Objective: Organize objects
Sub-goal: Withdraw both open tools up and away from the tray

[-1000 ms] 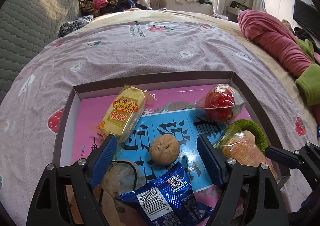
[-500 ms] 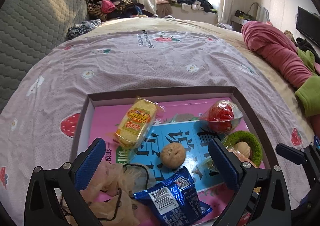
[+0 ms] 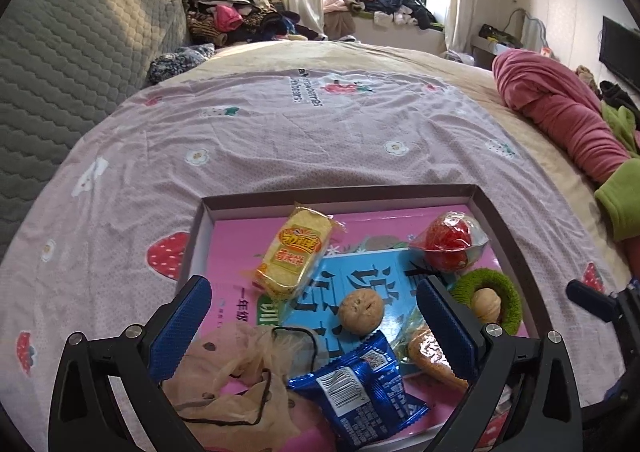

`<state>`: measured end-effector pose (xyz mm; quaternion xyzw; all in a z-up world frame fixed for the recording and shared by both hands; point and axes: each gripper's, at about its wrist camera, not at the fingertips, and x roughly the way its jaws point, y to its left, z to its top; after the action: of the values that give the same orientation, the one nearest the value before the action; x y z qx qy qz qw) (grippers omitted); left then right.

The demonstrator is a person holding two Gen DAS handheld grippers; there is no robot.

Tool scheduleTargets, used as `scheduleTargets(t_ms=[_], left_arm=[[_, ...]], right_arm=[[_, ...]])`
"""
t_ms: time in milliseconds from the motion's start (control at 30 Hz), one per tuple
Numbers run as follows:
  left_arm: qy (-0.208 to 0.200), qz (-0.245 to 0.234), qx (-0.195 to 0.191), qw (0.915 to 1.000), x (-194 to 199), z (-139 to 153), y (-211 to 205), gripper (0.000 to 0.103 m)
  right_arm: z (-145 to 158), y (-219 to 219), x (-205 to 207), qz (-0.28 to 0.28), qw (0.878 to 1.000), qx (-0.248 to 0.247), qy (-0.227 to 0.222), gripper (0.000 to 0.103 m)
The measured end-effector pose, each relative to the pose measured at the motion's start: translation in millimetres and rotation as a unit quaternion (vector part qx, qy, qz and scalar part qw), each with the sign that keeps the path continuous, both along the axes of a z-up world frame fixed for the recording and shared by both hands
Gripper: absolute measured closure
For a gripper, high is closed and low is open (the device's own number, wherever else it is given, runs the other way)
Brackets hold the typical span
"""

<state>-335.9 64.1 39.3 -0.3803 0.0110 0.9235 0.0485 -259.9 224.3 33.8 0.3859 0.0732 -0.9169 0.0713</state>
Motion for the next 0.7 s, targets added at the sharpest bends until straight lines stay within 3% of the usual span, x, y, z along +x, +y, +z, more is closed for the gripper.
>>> scheduleTargets(t_ms=[700], left_arm=[[0.014, 0.024, -0.014, 0.9995, 39.9, 26.2, -5.6, 0.001]], right_arm=[[32.1, 10.1, 16.5, -0.016, 0.999, -0.034, 0.036, 0.002]])
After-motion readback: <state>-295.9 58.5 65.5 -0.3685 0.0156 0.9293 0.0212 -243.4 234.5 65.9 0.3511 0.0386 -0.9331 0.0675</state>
